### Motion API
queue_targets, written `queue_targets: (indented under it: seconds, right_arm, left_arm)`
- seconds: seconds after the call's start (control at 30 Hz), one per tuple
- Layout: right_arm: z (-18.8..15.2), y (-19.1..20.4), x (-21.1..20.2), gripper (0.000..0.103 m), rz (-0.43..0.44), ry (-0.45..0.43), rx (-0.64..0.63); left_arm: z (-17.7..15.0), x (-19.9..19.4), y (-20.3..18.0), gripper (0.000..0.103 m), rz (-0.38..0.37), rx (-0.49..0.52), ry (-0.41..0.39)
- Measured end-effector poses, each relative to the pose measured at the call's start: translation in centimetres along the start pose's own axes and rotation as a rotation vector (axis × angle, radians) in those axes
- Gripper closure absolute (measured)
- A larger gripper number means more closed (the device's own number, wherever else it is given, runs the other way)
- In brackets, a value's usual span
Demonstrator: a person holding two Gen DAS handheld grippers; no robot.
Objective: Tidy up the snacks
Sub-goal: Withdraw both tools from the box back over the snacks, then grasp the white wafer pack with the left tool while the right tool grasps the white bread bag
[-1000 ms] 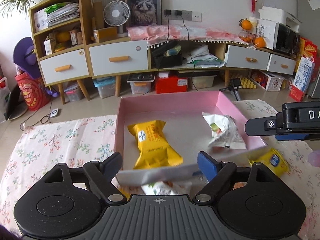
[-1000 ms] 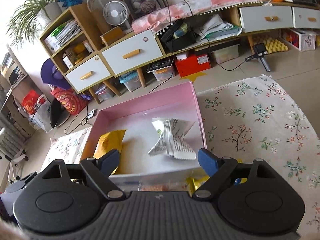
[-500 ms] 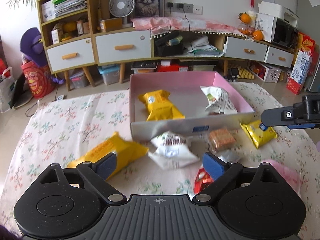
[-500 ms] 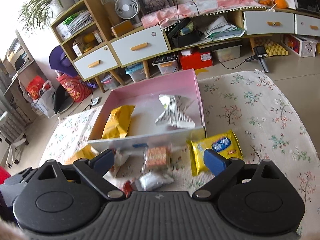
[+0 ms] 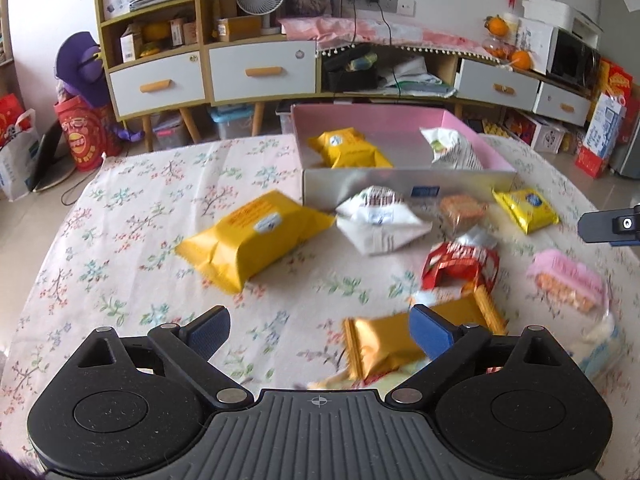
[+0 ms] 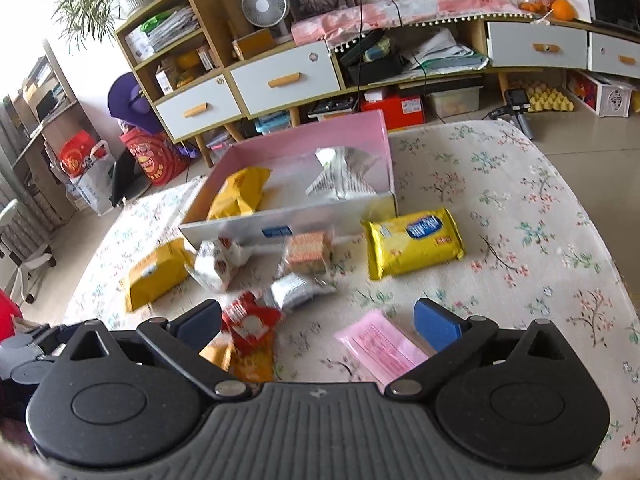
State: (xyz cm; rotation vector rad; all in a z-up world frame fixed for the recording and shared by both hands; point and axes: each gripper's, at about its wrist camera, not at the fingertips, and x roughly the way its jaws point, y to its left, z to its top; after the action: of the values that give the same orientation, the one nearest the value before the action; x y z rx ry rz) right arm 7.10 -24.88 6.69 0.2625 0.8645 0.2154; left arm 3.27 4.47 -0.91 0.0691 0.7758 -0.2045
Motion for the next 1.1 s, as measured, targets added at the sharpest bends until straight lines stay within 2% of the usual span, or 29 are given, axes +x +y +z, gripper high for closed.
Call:
queue_targets:
  seconds: [0.13,0.27,0.33,0.43,0.53,0.6,0.77,0.87,1.0,1.1]
  right_arm:
    - [-0.8,-0.5,-0.1,0.001,-0.015,0.01,-0.038]
    - [-1.9,-0.7,-0.4,0.001,0.029,0.015,-0.123]
    - [-2.7,-0.6,-0.7,0.001,0.081,0.015,-0.192]
    - [-3.7,-0.5,-1.2,0.001,0.194,0.026,-0.286]
    - [-4.6,-0.2,-1.4,0.001,0.287,0.076,-0.353]
    - [-5.2,0.2,-1.2,0.001,0.307,0.12,-0.404]
    - [-6.7,0.6,-0.2,0.004,0.272,0.217,-0.515]
    - [-7.2,0.3,-0.1,0.005,0.254,0.263,-0.541]
    - [-7.9,0.4,-0.9,0.004,0.244,0.276,-0.59]
    - [-8.2,0.5,-1.2,0.004,0.255,0.291,-0.612]
  left_arm:
    - [-1.3,-0.5,0.6,0.006,-0.046,0.029,-0.015]
    - [-2.8,-0.9,0.9,0.006,-0.173,0.119,-0.063]
    - [-3.5,-0.8,0.9,0.006,-0.238,0.158,-0.067]
    - [-4.2,-0.3,0.6,0.006,-0.29,0.2,-0.044]
    - [-4.8,0.4,0.2,0.007,-0.277,0.233,-0.022]
    - [-5.0,0.6,0.3,0.008,-0.281,0.232,-0.002]
    - [-5.2,0.3,0.5,0.011,-0.305,0.229,0.023]
    - [-5.4,-0.1,0.4,0.011,-0.358,0.243,0.07]
    - [-5.8,-0.9,-0.3,0.011,-0.406,0.3,0.106]
    - [-6.0,-1.1,-0.9,0.01,-0.401,0.323,0.11]
